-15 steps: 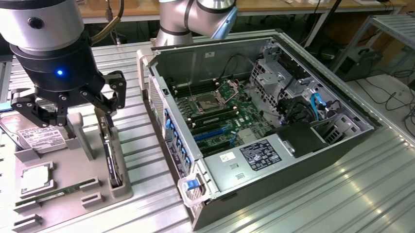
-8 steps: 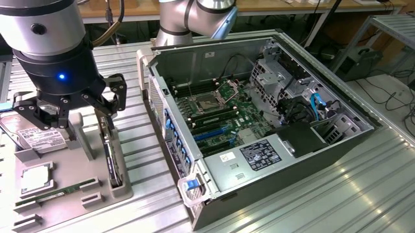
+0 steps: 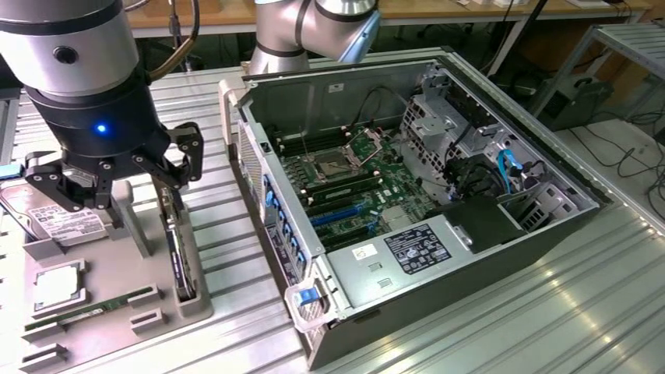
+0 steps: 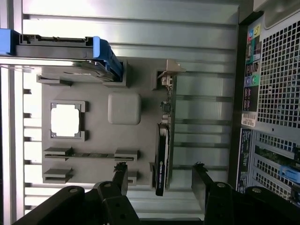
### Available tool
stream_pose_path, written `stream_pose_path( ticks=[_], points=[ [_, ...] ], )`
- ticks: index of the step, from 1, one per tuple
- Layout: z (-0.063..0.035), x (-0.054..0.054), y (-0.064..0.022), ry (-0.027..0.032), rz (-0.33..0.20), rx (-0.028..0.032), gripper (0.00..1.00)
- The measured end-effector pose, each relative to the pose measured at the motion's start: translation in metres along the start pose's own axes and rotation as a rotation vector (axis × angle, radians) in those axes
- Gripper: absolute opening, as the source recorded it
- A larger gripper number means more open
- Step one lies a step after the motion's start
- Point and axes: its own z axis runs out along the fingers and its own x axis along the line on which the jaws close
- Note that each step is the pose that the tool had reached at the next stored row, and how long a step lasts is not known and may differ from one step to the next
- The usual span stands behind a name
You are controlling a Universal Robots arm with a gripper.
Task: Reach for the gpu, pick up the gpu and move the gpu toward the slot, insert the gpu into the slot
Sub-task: 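Pick up the gpu and move the gpu toward the slot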
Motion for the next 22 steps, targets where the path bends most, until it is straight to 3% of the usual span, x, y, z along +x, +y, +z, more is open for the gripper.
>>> stream_pose_path(
  ticks=[22],
  points=[
    [0.0155, -0.002, 0.0021, 0.0000, 0.000, 0.0018, 0.66]
  ],
)
